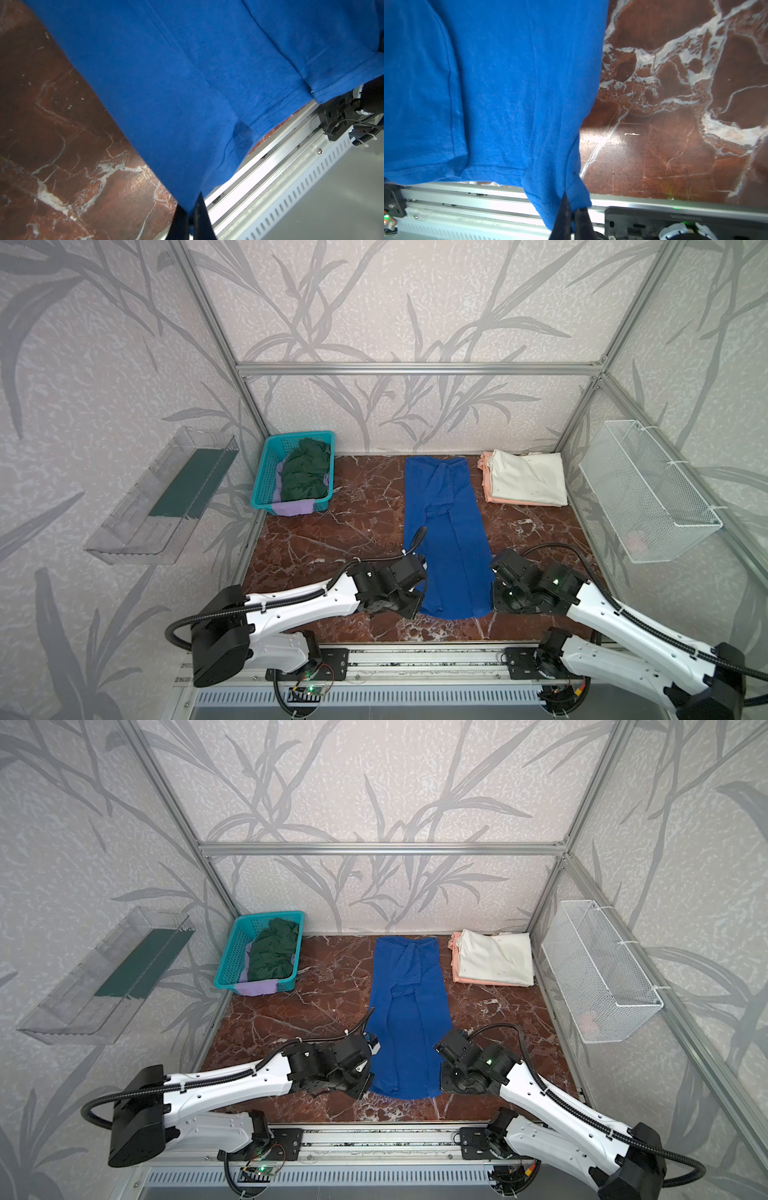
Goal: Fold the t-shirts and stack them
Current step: 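Carry the held near end away from the robot, folding it over the strip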
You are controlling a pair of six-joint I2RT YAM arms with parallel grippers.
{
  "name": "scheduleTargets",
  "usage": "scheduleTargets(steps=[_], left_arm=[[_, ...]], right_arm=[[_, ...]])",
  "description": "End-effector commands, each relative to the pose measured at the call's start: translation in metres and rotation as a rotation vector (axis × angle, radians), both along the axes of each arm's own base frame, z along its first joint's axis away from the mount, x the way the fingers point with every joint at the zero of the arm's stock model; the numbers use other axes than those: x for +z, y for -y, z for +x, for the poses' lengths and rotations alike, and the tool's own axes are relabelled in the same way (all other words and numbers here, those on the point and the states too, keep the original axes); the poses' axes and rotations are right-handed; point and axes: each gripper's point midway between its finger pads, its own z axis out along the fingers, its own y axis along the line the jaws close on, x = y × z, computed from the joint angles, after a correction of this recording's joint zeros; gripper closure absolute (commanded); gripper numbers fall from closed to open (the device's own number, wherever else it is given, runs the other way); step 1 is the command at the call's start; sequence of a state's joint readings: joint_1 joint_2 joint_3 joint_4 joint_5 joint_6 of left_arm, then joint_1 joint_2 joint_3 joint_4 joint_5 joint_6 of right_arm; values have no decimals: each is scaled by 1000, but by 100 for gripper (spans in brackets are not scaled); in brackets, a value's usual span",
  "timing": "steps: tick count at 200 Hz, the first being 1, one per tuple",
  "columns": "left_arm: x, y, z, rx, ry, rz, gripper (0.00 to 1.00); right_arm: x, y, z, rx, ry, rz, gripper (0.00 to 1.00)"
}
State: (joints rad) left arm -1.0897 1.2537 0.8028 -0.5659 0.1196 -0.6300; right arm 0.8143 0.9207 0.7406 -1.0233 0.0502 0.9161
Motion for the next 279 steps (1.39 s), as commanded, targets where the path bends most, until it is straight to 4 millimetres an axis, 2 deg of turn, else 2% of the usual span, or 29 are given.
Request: scheduleTargets(steps=[1, 25, 41, 76, 111, 139, 187, 222, 266, 269, 279], left_arm=[[5, -5, 12, 61, 54, -16, 100], [15, -11, 32, 102, 114, 16, 100], [14, -15, 45, 134, 112, 21, 100], [12, -10, 74, 168, 101, 4, 100], [20, -6, 114, 224, 145, 13, 100], [22, -5, 147, 257, 173, 19, 100], [21, -7, 192, 300, 121, 30, 100], [19, -10, 222, 309, 101, 65, 100], [22, -11, 261, 349, 93, 24, 100], [23, -10, 263, 350, 88, 19, 100], [21, -9, 270, 355, 76, 9, 100]], right_arm=[[7, 9, 10, -28, 52, -58, 100], [7, 3, 20, -4, 80, -74, 100], [12, 2, 29, -12, 125, -79, 100], [27, -3, 52, -18, 201, -48, 100], [31, -10, 82, -23, 199, -7, 100], [36, -8, 112, -39, 210, -10, 100], [31, -4, 157, -35, 157, -11, 100], [20, -2, 189, -59, 108, 16, 100], [15, -2, 230, -74, 36, 24, 100], [8, -3, 232, -76, 7, 21, 100], [3, -6, 239, -62, -25, 29, 100]])
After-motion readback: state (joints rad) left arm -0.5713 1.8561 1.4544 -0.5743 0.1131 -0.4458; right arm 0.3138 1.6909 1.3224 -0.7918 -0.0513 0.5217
